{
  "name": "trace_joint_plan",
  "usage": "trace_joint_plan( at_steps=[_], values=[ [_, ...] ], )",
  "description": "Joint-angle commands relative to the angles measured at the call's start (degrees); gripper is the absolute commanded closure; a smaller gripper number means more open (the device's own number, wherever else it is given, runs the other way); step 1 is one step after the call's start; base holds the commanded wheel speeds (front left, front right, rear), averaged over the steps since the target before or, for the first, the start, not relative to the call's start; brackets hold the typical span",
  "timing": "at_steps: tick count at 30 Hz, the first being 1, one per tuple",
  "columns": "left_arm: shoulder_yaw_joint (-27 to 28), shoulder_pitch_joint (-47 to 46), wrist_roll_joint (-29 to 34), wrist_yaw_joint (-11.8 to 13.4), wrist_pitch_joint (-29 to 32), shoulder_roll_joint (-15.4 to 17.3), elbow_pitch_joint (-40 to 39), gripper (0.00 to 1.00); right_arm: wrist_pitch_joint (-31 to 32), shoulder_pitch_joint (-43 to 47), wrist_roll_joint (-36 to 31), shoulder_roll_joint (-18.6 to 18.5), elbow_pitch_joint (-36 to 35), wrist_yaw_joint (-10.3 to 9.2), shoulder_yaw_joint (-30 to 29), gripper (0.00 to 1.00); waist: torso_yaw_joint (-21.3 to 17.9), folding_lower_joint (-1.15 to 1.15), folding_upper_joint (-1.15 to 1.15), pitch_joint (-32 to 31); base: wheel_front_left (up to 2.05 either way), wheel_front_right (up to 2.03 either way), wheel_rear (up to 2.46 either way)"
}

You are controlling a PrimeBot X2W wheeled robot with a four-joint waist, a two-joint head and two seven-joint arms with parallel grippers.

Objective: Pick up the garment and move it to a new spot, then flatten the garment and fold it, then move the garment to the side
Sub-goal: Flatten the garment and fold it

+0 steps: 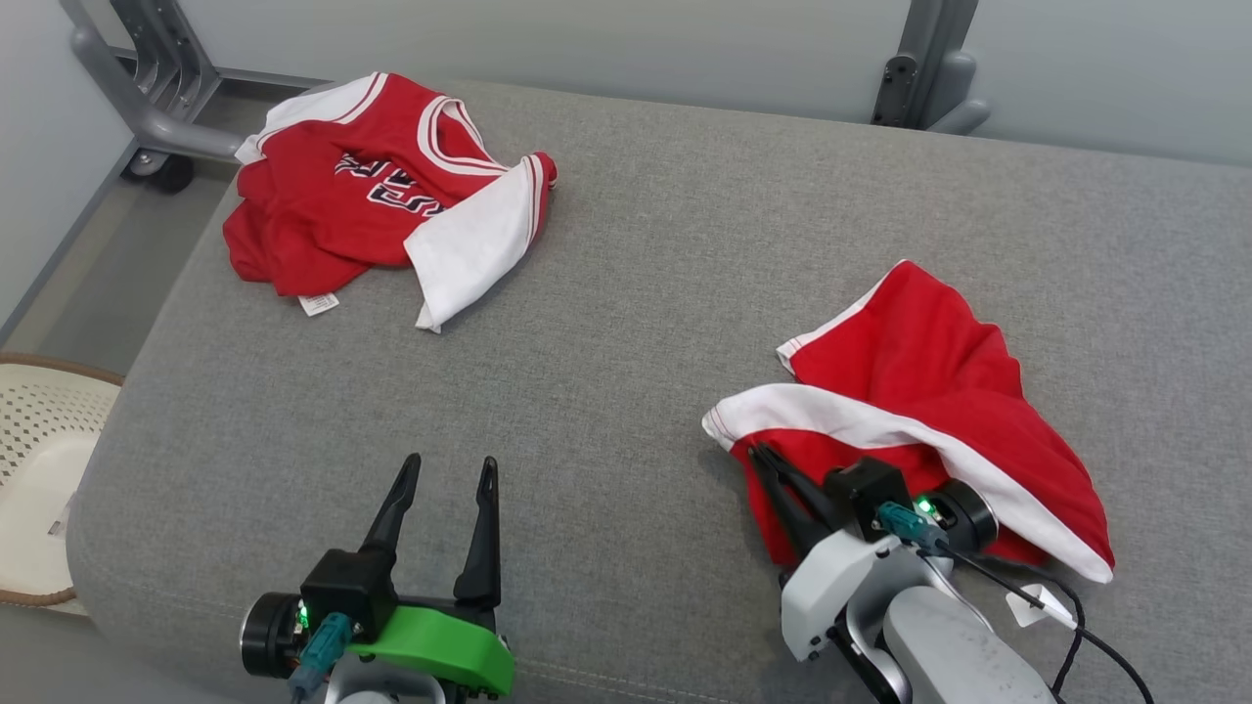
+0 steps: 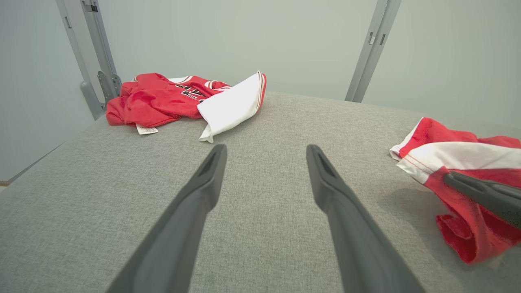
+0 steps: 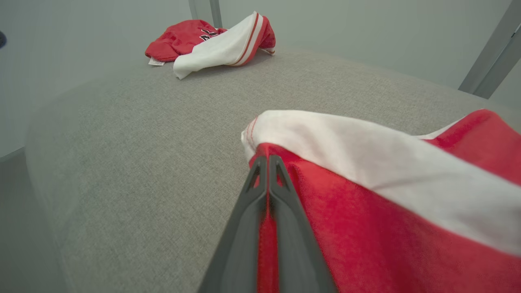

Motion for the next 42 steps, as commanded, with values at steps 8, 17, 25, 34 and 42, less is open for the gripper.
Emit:
trace_joint_plan(
  at_steps=[8, 17, 25, 34, 42],
  values=[
    [0.06, -1.64, -0.44, 0.08, 0.02, 0.14, 0.21, 0.00, -0.22, -2.64, 4.73, -0.06, 5.59, -0.08, 4.29, 1.00, -0.11, 0.00, 0.57, 1.55, 0.00, 0.00, 0.00],
    [0.88, -1.65, -0.24, 0.34, 0.02, 0.14, 0.04, 0.00, -0.22, -2.60, 5.99, -0.05, 2.72, -0.08, 5.73, 0.00, -2.96, 0.00, 0.57, 1.75, 0.00, 0.00, 0.00],
    [1.30, -1.46, 0.39, -0.02, 0.02, 0.14, -0.20, 0.00, -0.22, 2.29, 3.68, -0.06, -8.86, -0.08, 0.08, 0.00, -7.04, 0.00, 0.57, 0.71, 0.00, 0.00, 0.00],
    [1.78, -1.10, 0.50, 0.11, 0.02, 0.15, -0.15, 0.00, -0.22, 10.45, -0.40, -0.05, -22.55, -0.08, -11.54, 0.00, -11.10, 0.00, 0.57, -1.44, 0.00, 0.00, 0.00],
    [3.37, 1.34, 0.05, 0.13, 0.02, 0.15, -0.78, 0.00, -0.22, 17.88, -1.37, -0.03, -31.68, -0.08, -20.68, 0.00, -12.95, 0.00, 0.57, -2.77, 0.00, 0.00, 0.00]
  ],
)
